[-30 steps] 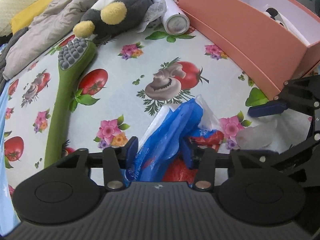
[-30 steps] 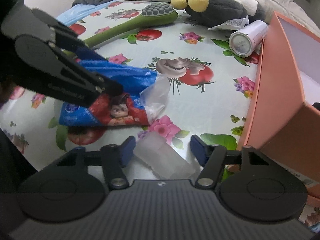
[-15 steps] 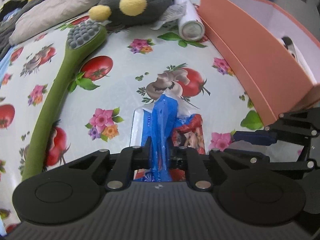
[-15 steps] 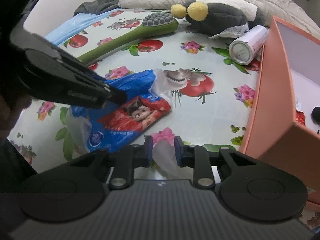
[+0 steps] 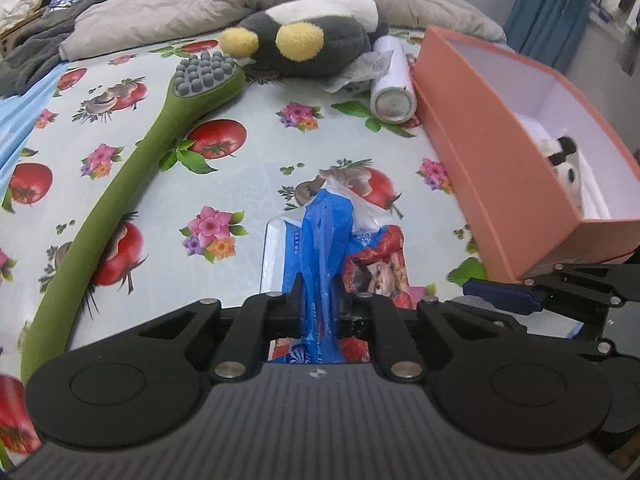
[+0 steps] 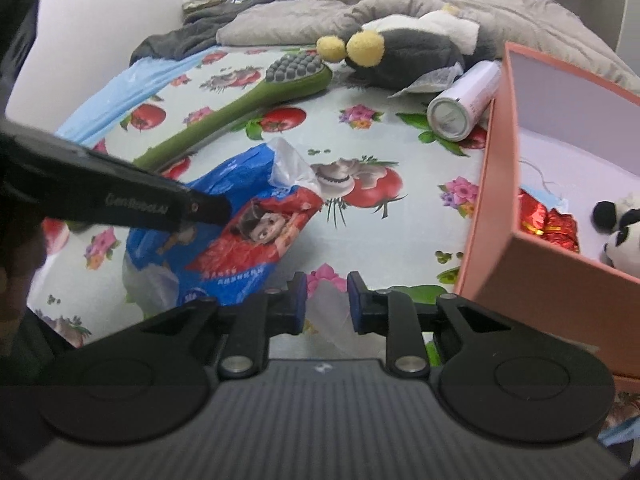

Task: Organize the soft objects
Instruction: 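Carry the blue bag and white wrap over the pink box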

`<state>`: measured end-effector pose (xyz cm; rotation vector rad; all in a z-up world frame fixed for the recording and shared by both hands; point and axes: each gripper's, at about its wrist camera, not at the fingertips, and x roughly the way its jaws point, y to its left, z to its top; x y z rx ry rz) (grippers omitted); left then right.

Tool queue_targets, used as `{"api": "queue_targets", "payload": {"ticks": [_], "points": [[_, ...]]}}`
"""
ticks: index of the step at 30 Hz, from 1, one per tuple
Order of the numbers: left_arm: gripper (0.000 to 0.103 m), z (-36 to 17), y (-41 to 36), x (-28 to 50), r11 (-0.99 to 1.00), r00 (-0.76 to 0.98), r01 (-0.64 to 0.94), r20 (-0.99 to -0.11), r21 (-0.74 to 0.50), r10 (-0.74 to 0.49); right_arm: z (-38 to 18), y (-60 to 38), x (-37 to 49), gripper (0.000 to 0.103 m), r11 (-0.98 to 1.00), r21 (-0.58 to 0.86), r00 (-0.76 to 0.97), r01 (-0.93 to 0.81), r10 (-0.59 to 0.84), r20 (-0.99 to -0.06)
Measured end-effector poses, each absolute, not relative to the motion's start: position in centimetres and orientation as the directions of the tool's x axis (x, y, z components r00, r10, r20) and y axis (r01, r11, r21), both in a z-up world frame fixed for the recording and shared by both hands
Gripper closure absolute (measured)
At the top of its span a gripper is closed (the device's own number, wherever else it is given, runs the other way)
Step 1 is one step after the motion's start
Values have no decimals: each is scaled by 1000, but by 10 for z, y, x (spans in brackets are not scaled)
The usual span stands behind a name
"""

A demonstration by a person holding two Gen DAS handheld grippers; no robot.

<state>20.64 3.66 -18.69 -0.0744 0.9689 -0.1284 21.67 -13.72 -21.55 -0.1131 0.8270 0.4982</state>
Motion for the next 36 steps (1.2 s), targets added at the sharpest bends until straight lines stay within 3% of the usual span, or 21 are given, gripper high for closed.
{"api": "queue_targets", "payload": {"ticks": [18,36], "points": [[90,-126,16,182,982,670,38,-725,-184,-162,-154,-167,196,78,898,129,658,-422,401,-638],[90,-49,-30,231,963,749,121,-614,-242,-248,-83,-208,227,78,924,98,774,-369,364,-518]]}}
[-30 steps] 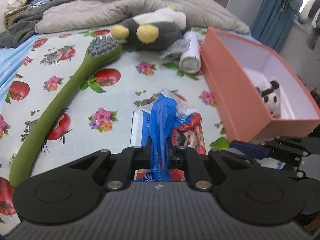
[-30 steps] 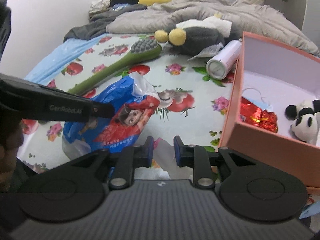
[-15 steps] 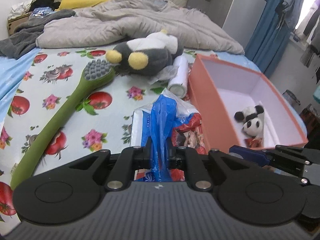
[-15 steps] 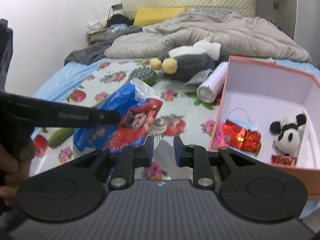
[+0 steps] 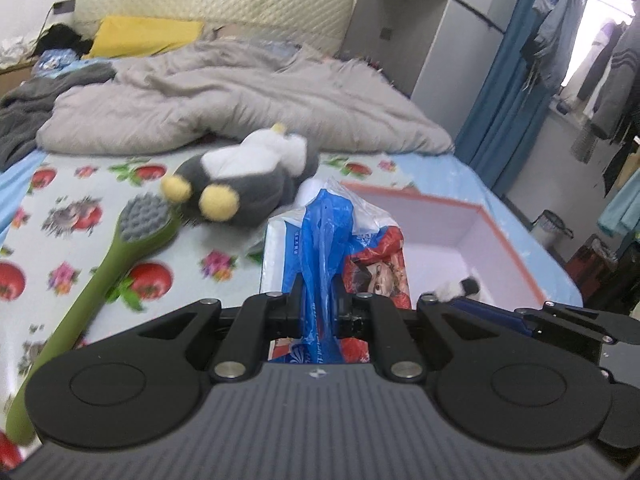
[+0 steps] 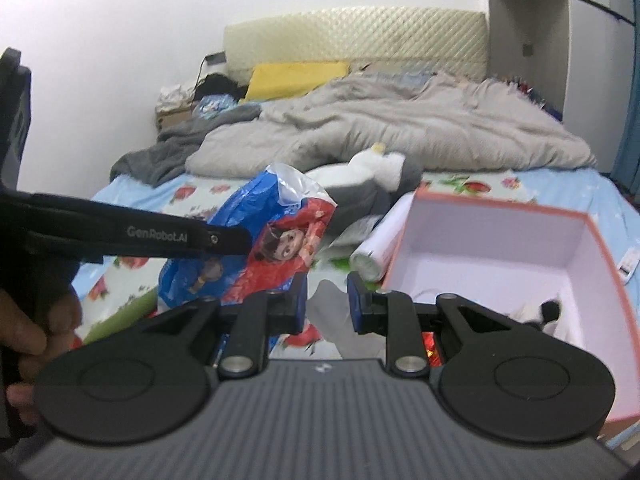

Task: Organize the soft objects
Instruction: 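Carry the blue bag and white wrap over the pink box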

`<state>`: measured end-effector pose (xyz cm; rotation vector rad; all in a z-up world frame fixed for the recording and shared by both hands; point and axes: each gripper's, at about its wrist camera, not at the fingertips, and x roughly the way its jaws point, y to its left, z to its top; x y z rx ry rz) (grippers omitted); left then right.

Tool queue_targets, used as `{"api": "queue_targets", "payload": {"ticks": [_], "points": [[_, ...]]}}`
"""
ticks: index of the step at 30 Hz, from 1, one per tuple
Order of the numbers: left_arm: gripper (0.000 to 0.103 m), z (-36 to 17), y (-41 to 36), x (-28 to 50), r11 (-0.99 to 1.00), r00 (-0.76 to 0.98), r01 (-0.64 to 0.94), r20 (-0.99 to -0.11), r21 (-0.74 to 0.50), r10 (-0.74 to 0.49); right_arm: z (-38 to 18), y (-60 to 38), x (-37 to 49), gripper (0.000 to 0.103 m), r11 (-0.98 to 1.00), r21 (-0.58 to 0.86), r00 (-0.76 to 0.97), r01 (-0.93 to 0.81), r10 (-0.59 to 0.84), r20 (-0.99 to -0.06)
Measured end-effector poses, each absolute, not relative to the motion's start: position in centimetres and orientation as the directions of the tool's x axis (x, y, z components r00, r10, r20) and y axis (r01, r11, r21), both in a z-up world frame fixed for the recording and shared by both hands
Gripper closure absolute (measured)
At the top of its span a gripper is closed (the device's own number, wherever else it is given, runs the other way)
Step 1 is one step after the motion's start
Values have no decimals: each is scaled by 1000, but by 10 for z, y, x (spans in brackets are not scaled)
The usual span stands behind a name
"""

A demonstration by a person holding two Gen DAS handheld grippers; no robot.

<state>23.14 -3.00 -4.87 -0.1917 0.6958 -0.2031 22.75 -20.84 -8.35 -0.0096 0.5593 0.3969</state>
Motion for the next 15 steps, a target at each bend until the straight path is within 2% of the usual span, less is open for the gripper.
{"api": "queue_targets", "payload": {"ticks": [8,15], "points": [[90,-30,-74,277,949,759,188,-576,-252,-303,-62,-255,259,78,958,85,841,-276,283,-462],[90,-48,-117,315,935,717,244,-602,-256,-352,-75,-303,284,78,984,98,855,-150,179,-486]]}}
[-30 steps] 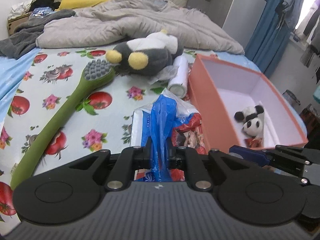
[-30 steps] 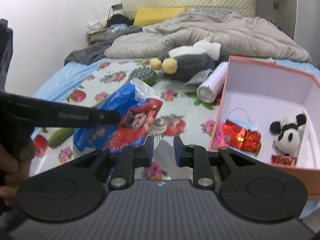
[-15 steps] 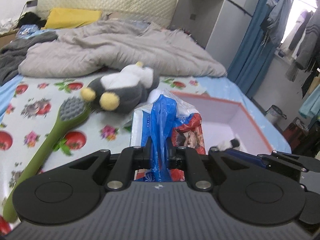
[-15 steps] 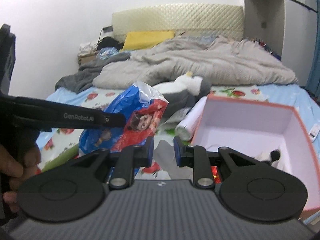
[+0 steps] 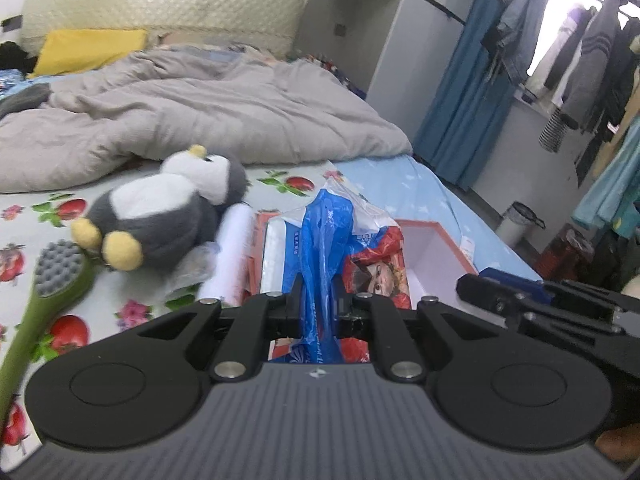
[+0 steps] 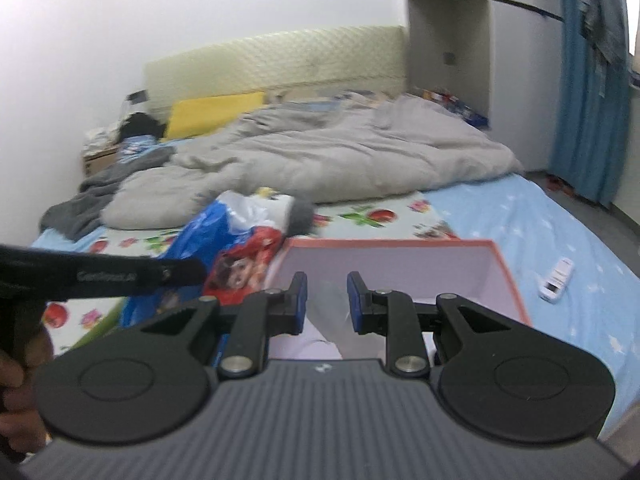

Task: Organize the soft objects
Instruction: 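Carry the blue bag and white wrap over the pink box, then open both tools to drop the bag and wrap into the box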

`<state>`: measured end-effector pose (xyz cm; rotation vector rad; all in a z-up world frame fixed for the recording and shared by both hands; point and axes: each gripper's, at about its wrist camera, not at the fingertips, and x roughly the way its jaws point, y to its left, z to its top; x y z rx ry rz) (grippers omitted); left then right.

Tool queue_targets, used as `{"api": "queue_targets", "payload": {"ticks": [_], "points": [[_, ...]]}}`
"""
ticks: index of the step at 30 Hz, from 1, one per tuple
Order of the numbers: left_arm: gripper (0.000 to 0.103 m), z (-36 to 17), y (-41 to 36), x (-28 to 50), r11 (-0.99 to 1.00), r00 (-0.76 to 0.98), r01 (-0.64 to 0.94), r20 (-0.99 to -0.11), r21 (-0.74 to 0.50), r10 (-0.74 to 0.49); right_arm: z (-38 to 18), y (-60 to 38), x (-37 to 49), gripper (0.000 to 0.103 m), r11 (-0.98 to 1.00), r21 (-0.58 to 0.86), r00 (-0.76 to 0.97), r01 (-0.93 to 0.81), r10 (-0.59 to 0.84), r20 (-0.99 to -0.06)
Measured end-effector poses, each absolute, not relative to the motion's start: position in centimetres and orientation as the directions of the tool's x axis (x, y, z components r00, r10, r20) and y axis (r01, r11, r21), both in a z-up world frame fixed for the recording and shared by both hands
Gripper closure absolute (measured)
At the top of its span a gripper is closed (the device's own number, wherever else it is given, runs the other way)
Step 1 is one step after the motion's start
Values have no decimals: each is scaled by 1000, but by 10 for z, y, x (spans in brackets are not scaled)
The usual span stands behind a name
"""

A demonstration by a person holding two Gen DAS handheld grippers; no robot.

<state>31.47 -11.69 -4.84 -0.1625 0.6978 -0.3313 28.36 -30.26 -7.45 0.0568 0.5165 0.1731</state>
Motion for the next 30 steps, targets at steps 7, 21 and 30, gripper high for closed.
{"api": "queue_targets", "payload": {"ticks": [7,21,30], "points": [[90,-96,-149,344,924,624,276,-682,-265,-382,-120,-337,299,78,993,114,775,-29,94,-626],[90,-149,-181,376,917,519,313,-765,-246,-382,-183,-374,318,77,982,162,629,101,63,-775],[75,-148,-189,373,919,514,312,-771,-240,-376,-185,-387,322,65,976,174,631,129,55,-774]]}}
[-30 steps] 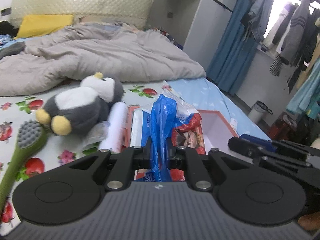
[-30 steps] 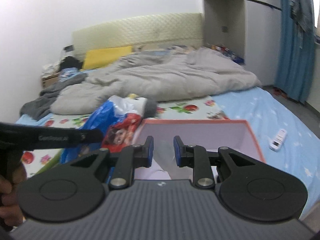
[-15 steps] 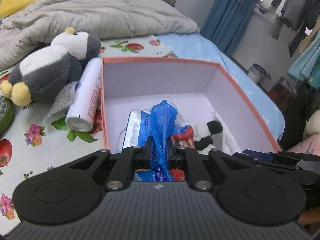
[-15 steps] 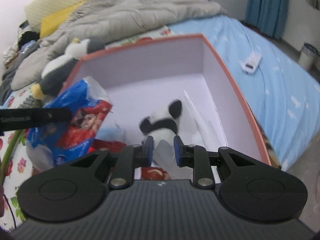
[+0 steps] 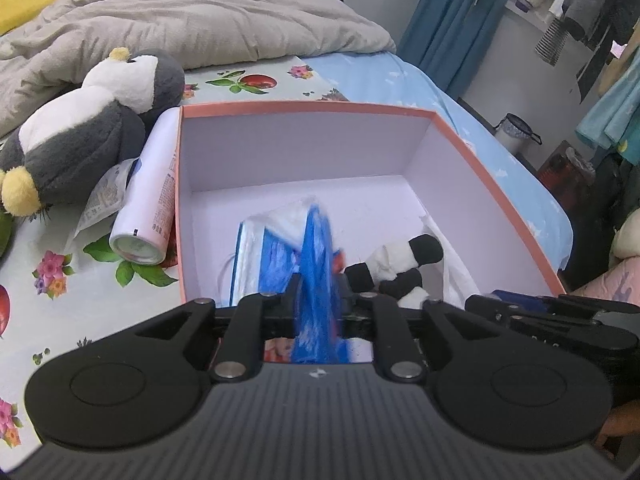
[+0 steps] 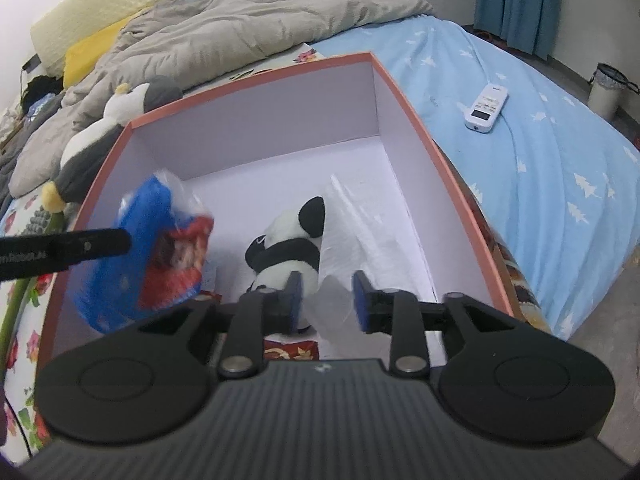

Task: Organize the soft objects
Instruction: 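Open both tools to drop the bag and wrap into the box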

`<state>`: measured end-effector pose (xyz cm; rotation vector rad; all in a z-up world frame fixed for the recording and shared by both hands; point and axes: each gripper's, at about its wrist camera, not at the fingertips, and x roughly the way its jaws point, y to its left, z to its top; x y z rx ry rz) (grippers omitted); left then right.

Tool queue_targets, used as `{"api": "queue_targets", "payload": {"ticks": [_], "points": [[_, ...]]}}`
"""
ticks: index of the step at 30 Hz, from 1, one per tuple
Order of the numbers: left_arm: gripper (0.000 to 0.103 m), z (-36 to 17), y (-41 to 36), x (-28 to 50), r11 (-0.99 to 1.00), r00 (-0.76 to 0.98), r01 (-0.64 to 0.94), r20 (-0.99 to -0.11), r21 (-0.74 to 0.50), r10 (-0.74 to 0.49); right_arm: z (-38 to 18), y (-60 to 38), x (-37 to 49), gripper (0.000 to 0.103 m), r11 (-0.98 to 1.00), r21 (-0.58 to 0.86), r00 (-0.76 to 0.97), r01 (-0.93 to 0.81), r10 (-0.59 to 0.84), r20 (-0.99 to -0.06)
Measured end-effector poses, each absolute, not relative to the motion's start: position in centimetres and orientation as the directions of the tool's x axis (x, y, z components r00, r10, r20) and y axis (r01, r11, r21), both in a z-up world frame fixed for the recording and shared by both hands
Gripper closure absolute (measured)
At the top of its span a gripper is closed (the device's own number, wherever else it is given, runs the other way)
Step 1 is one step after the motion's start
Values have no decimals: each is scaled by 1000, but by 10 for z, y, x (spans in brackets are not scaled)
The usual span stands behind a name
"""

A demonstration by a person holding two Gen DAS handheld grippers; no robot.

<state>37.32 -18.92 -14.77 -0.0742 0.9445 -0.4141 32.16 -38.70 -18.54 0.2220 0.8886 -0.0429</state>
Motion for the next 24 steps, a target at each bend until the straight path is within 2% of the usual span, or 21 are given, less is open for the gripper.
{"api": "queue_targets", "payload": {"ticks": [1,2,3,8,15,24], "points": [[57,-146,-189,372,920,514,307,-771,-244,-376,-185,-388,322,63,974,179,631,136,54,-774],[48,-144,-187,371,922,521,301,-767,-245,-374,-185,-389,321,62,973,184,631,139,56,-774],[47,-140,-186,369,922,533,301,-759,-243,-373,-184,-389,321,59,972,186,630,142,56,-775],[47,-119,-180,357,923,570,309,-733,-230,-373,-166,-387,312,59,974,185,666,133,50,-744],[47,-76,-161,322,929,642,301,-674,-217,-365,-118,-377,284,59,975,193,763,106,45,-644],[47,-32,-127,253,942,720,264,-608,-207,-335,-73,-350,235,59,978,211,838,7,109,-534]]}}
